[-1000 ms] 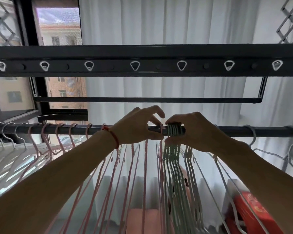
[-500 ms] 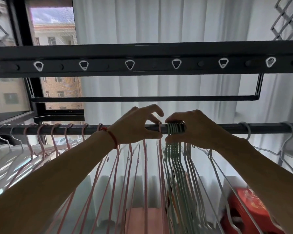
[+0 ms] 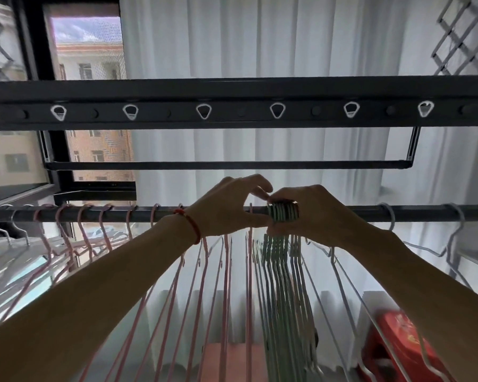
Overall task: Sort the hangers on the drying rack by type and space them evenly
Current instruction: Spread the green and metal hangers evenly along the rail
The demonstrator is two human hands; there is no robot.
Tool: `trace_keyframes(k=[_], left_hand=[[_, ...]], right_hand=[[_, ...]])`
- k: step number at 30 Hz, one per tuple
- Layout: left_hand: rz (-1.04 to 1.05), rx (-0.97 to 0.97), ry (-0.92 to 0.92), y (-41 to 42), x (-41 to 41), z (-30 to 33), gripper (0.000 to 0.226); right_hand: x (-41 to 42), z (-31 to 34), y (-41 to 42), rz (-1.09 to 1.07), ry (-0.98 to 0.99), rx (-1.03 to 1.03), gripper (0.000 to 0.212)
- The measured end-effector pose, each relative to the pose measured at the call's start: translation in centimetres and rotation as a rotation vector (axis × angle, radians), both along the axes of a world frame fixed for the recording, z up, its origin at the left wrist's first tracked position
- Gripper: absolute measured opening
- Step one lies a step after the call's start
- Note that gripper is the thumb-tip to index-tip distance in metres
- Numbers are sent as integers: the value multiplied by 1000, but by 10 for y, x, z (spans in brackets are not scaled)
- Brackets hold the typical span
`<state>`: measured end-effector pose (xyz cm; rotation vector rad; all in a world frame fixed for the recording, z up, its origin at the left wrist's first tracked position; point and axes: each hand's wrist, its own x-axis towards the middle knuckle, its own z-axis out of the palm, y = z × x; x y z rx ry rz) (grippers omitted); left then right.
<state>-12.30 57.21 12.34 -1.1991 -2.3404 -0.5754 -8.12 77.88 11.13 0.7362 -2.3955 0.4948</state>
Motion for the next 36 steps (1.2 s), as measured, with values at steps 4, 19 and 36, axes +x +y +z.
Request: trace_keyframes(k=[4, 19, 36], left_hand=[[10, 31, -28, 2, 1, 0, 51], [-4, 93, -89, 26, 5, -3, 52], [0, 32, -65, 37, 7, -3, 50]], right_hand=[[1, 0, 4, -8, 2, 1, 56], [7, 4, 34, -48, -41, 34, 51], [13, 5, 52, -46, -63, 48, 56]])
